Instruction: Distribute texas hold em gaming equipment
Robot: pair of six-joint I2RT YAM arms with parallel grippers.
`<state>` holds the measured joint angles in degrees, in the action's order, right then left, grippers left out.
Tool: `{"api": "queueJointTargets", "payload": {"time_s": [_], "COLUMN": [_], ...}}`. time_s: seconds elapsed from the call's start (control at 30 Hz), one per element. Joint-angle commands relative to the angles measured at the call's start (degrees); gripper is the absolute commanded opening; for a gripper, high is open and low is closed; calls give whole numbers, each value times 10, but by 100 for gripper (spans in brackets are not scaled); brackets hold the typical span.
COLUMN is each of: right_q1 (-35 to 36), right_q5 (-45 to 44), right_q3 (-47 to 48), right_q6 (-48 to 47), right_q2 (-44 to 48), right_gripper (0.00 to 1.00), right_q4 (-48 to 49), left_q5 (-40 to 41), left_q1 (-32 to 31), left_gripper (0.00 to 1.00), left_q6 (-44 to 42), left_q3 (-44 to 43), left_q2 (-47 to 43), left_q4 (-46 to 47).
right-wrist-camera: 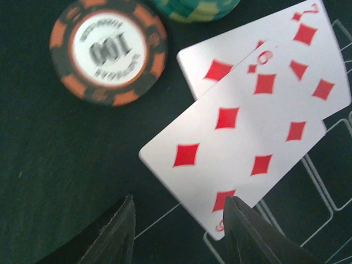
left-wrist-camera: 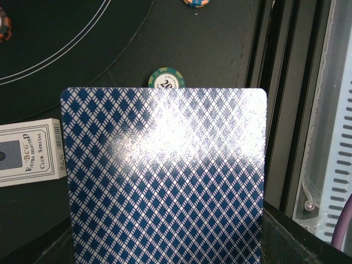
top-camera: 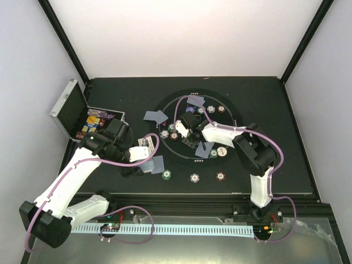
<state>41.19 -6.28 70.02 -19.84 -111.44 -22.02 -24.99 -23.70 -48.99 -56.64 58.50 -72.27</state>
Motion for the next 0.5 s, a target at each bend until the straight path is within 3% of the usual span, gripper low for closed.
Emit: {"api": "queueJointTargets", "payload": {"time_s": [0.0, 0.47], "right_q1": [-12, -55], "right_q5": [0, -67], "right_q3": [65, 184], "right_q6": [46, 114], "right_q2": [-35, -123], "right_gripper": [45, 44], "right_q4": [-50, -125], "left_q5": [6, 15], "left_q1": [1, 1], "left_gripper": [2, 2], "left_q6": [-11, -14], "left_q3": [-3, -1], "left_q2": [-8, -23], "left_q4": [-9, -17]}}
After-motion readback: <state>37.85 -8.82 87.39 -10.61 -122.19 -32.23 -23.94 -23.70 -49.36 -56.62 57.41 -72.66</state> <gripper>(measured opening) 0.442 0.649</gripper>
